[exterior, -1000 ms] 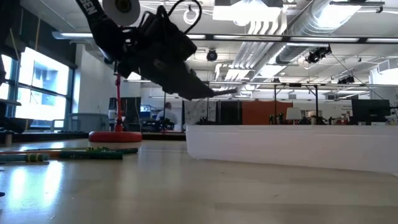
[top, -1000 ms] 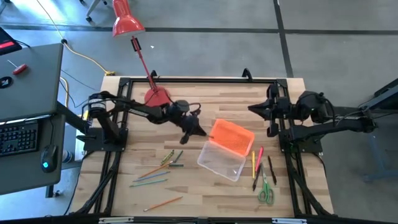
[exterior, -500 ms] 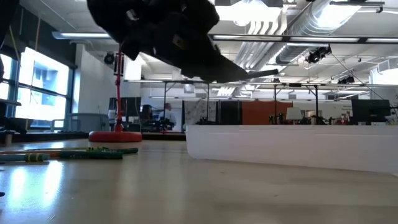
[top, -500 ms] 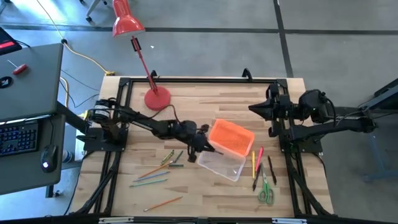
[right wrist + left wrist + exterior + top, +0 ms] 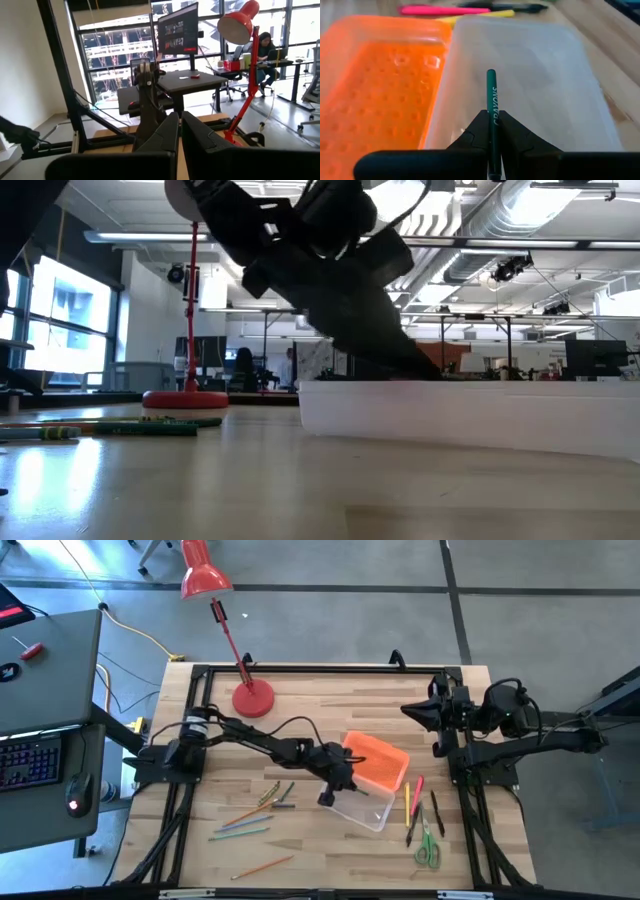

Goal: Pick & place school supplies into a supply box
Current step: Put the top left green crayon into the supply box, then put the yellow pen into the supply box

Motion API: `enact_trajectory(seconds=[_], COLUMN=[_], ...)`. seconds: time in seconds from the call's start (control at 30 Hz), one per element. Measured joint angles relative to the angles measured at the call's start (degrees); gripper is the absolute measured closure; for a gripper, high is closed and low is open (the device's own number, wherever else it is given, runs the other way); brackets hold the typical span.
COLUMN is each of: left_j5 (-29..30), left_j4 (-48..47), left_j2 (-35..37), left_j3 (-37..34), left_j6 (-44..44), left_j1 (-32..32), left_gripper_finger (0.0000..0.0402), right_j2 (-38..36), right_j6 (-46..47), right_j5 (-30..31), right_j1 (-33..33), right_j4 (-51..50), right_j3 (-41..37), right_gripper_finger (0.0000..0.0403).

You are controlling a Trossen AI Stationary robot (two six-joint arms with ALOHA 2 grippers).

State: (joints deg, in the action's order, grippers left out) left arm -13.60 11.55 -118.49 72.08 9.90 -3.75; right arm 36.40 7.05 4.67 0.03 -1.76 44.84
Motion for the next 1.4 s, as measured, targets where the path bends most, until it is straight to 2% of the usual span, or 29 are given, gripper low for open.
enact_trajectory(seconds=[0.23, 0.5, 0.63, 0.73, 0.83, 1.07, 1.27, 1.4], left_j5=[5.1, 7.2, 7.3, 12.0, 15.4, 13.1, 13.1, 16.5], left_j4=[-2.8, -5.4, -5.3, -4.8, -5.3, -6.1, -10.6, -14.5], left_j2=[-0.7, -0.7, -0.7, -0.7, -0.7, -0.7, -0.5, -0.4], left_j3=[1.2, 1.2, 1.2, 1.2, 1.1, 1.2, 1.2, 1.3], left_j6=[0.1, 0.6, 3.8, 4.7, 4.0, 1.6, 1.8, 1.4], left_j1=[0.0, 0.0, 0.7, 2.1, 4.5, 10.1, 13.5, 15.0], left_gripper_finger=[0.0341, 0.0281, 0.0256, 0.0248, 0.0249, 0.0265, 0.0279, 0.0286], right_j2=[0.0, 0.0, 0.0, 0.0, 0.0, 0.0, 0.1, 0.1], right_j6=[0.0, -1.3, -2.6, -2.6, -2.6, -5.1, -3.3, -6.8], right_j5=[0.3, 0.5, 1.7, 3.1, 5.6, 6.1, 6.1, 6.1], right_j1=[0.0, 0.0, 0.0, 0.0, 0.0, 0.0, 0.0, 0.0], right_j4=[0.0, 1.9, 3.1, 3.4, 3.4, 3.4, 3.3, 2.8], right_j3=[0.0, 0.0, 0.0, 0.0, 0.0, 0.0, 0.0, 0.0], right_gripper_finger=[0.0402, 0.0402, 0.0402, 0.0402, 0.0402, 0.0402, 0.0402, 0.0402])
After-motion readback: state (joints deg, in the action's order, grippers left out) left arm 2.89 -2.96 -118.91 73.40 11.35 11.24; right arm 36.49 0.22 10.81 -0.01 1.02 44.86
